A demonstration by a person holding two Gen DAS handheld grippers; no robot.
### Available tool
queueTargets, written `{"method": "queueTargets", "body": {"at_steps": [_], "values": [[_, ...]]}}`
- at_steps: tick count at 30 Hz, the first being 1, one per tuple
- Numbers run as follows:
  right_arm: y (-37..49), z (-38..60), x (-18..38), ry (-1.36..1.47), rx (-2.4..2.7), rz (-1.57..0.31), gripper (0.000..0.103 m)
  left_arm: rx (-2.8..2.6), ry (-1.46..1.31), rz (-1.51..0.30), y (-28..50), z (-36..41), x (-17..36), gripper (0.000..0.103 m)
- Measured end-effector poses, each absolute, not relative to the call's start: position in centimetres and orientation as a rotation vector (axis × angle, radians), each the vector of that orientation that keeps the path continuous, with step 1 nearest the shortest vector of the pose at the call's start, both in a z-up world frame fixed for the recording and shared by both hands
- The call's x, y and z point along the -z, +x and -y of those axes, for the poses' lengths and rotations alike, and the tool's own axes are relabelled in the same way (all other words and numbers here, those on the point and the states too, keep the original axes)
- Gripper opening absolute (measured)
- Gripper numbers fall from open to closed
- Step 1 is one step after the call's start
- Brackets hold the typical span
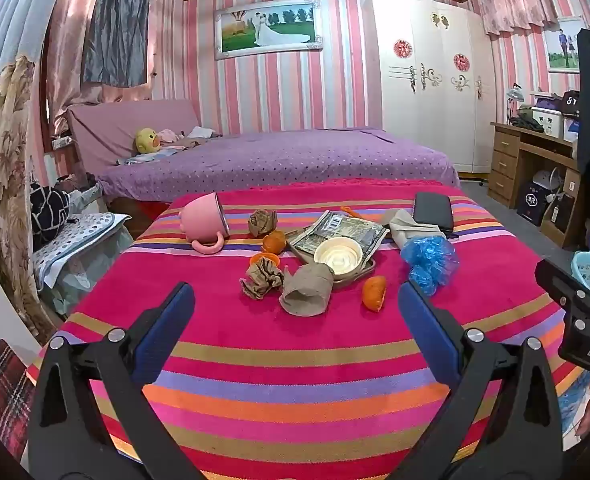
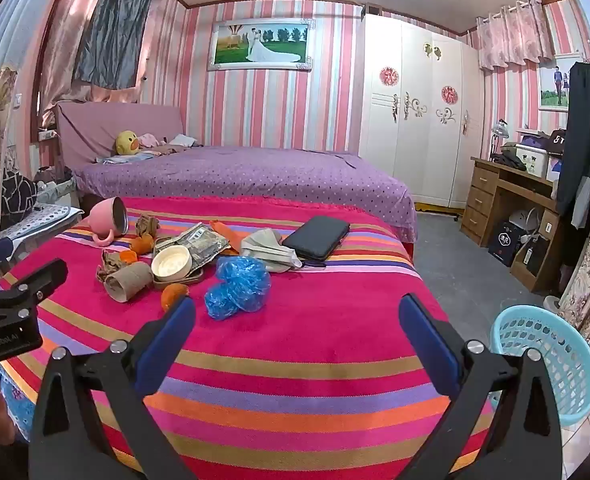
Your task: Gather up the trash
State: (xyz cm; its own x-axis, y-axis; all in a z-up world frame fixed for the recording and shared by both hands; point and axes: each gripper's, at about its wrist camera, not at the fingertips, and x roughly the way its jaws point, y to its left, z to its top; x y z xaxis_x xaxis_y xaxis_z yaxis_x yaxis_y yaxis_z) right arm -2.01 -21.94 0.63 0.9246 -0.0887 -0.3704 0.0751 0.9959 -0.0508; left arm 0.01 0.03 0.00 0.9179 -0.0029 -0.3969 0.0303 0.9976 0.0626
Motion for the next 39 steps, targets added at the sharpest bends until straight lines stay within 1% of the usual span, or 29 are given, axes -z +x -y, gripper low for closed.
{"method": "queueTargets", "body": {"at_steps": [39], "values": [[-2.6, 22.5, -2.0, -0.032, 0.084, -0.37, 0.099, 0.017, 0.049, -0.407, -0.1, -0.9, 0.0, 0.098]]}}
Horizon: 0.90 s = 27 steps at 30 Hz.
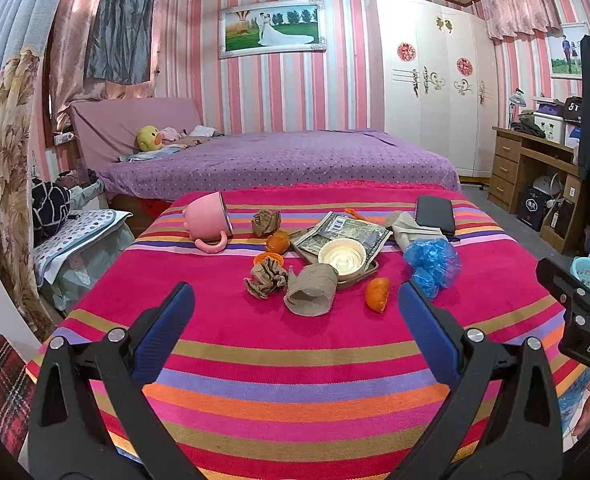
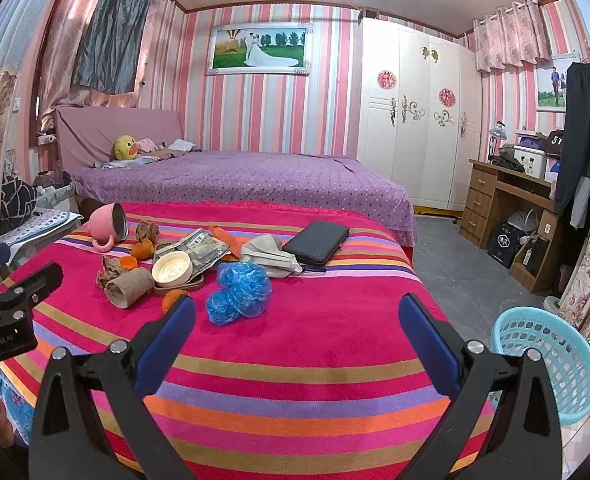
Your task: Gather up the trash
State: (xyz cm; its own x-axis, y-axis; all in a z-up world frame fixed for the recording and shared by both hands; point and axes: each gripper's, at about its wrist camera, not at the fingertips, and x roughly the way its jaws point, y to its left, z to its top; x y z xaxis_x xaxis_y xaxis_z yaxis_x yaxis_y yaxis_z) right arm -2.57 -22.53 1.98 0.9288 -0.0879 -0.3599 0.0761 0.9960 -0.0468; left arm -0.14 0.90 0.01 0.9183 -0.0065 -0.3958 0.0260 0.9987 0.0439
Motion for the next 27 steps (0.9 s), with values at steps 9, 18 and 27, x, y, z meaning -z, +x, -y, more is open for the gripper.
{"method": "queueTargets", "body": {"at_steps": [9, 18, 27], "values": [[-2.76, 22.44, -2.22, -0.028, 0.086, -0.368, 0.099, 0.018, 0.05, -0.405, -0.25, -0.52, -0.12, 0.098], [-2.81, 22.51, -2.35, -0.027, 0.086, -0.367, 0.099, 0.019, 0.047, -0.406, -0.33, -0.52, -0.19, 0.098], [-2.77, 22.49, -2.19, -0.026, 0.086, -0.367, 0.099, 0.019, 0.046, -0.405, -0.31, -0.6, -0.19, 0.098]]}}
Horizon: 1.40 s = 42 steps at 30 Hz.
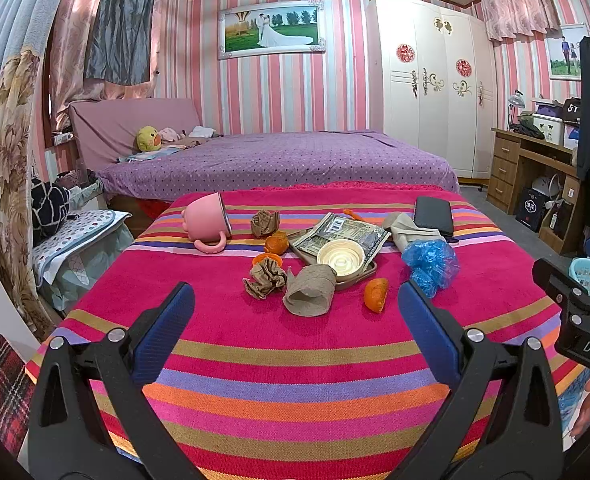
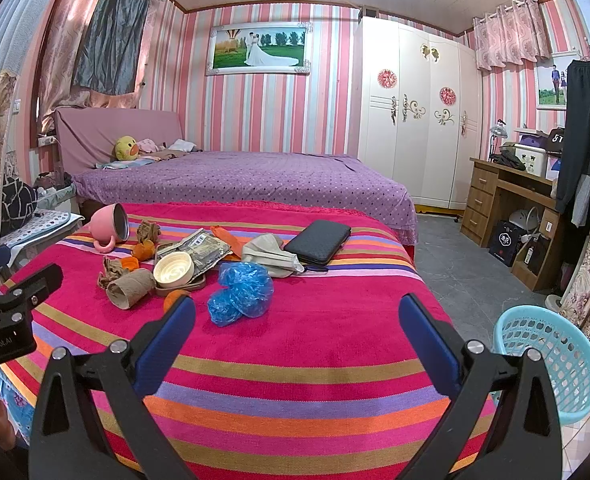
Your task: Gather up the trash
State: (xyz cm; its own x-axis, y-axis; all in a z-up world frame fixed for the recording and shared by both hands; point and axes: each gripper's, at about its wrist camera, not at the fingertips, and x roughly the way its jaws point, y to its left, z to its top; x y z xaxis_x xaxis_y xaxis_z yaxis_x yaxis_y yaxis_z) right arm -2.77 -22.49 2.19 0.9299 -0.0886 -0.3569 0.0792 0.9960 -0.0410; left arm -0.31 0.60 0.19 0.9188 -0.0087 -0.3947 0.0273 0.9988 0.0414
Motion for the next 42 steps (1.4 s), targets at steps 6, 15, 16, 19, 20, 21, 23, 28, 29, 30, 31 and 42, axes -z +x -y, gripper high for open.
{"method": "queueTargets", "body": {"at_steps": [6, 15, 16, 19, 20, 21, 23, 28, 29, 30, 31, 42], "values": [[-2.8, 22.6, -2.3, -0.025, 0.087, -0.366, 0.099, 0.018, 0.047, -0.404, -0.4, -0.6, -0.2, 0.098], [-2.9, 22.7, -2.4, -0.023, 0.09, -0.368, 0.099, 0.02, 0.048, -0.405, -0.4, -0.4, -0.3, 0.098], [-3.0, 22.6, -2.3, -0.023, 0.09, -0.368, 0.099, 0.02, 0.048, -0.404, -0.4, -0.4, -0.3, 0.098], [-2.9, 22.6, -2.3, -0.022, 0.089, -0.367, 0.099, 0.02, 0.048, -0.405, -0.4, -0.3, -0.3, 0.098], [-3.0, 22.6, -2.4, -0.023, 0.088, -0.366, 0.099, 0.021, 0.049, -0.406, -0.4, -0.2, -0.4, 0.098], [-2.9, 22.6, -2.2, -0.023, 0.088, -0.367, 0.099, 0.021, 0.048, -0.405, -0.4, -0.3, -0.3, 0.098], [-2.9, 22.6, -2.2, -0.023, 0.088, -0.366, 0.099, 0.02, 0.048, -0.404, -0.4, -0.3, -0.3, 0.098], [-2.9, 22.5, -2.2, -0.023, 0.088, -0.367, 0.099, 0.02, 0.046, -0.403, -0.4, -0.2, -0.4, 0.098], [-2.9, 22.5, -2.2, -0.023, 0.088, -0.367, 0.099, 0.02, 0.047, -0.404, -0.4, -0.3, -0.3, 0.098], [-2.8, 22.5, -2.2, -0.023, 0.088, -0.367, 0.099, 0.02, 0.046, -0.407, -0.3, -0.2, -0.3, 0.098], [-2.9, 22.4, -2.1, -0.024, 0.088, -0.367, 0.099, 0.02, 0.047, -0.408, -0.4, -0.2, -0.3, 0.098], [-0.1, 22.6, -1.7, 0.006, 0.067, -0.399, 0.099, 0.023, 0.052, -0.466, 2.6, -1.1, -0.7, 0.098]]}}
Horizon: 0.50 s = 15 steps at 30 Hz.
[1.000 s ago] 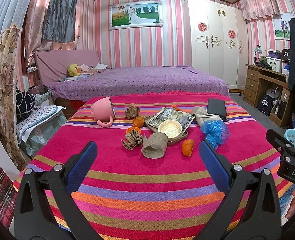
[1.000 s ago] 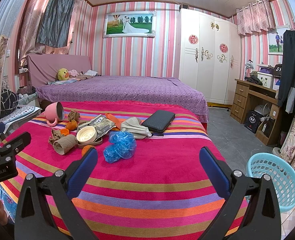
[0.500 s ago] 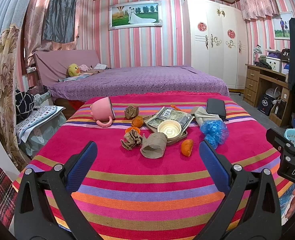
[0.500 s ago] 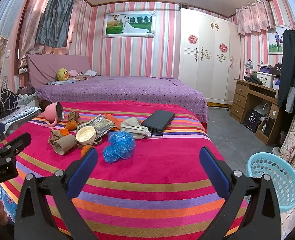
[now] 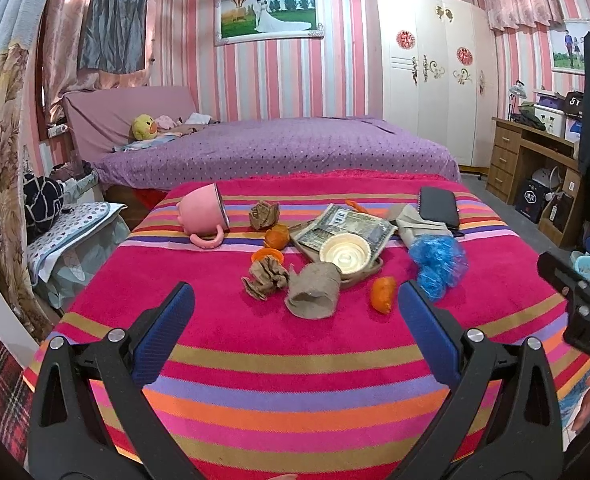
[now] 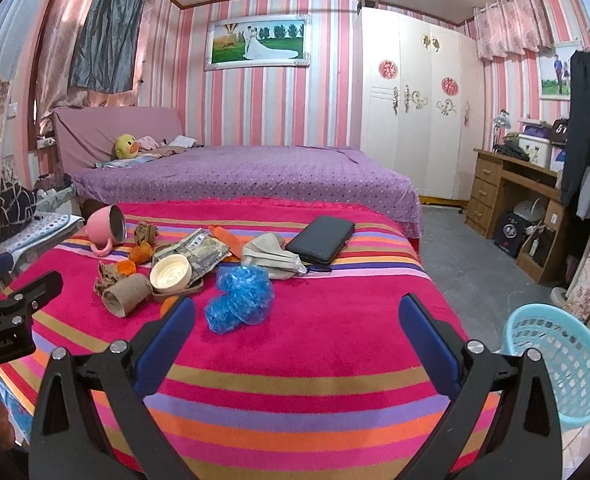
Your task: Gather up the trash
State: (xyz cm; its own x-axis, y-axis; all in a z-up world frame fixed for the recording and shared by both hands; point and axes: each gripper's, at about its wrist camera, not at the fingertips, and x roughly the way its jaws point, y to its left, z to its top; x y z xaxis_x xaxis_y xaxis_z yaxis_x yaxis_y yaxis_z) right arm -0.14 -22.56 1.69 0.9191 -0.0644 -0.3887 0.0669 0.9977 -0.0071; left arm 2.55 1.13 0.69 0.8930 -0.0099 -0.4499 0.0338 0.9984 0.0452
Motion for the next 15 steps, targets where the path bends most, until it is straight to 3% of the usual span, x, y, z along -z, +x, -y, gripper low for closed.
{"method": "queueTargets", "body": {"at_steps": [8, 15], "values": [[3.5, 23.3, -3.4, 0.0, 0.05, -0.404, 0.099, 0.009, 0.061, -0.502, 7.5, -3.1, -1.2, 0.098], [8.8, 23.9, -1.3, 0.006, 0.065, -0.535, 0.099, 0.065, 0.045, -0.615, 10.8, -2.3, 2.2, 0.098]]}}
